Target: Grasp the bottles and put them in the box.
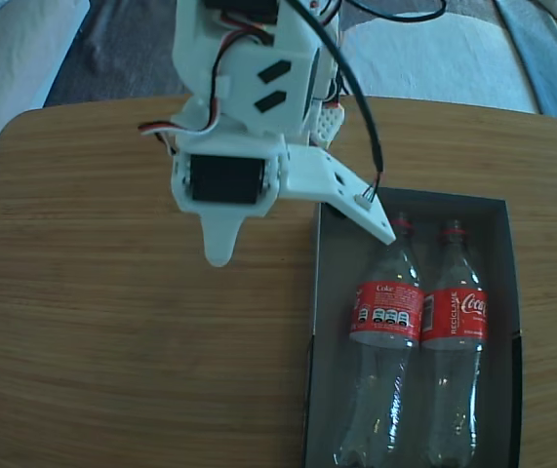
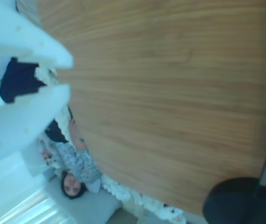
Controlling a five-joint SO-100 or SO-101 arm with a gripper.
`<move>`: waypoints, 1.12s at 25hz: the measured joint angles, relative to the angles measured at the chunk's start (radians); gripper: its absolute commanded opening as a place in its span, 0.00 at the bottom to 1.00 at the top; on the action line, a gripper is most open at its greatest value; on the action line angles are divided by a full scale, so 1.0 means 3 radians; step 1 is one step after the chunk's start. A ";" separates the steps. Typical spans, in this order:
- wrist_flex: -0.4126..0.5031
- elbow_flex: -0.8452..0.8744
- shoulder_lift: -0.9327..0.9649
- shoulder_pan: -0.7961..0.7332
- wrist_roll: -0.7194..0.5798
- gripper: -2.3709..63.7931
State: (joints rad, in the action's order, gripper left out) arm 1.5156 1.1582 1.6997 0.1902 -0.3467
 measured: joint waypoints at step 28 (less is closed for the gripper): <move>-0.1258 0.3252 0.1912 0.0112 0.1018 0.03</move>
State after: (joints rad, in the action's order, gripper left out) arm 1.1382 2.1338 2.2734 0.2240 -0.0414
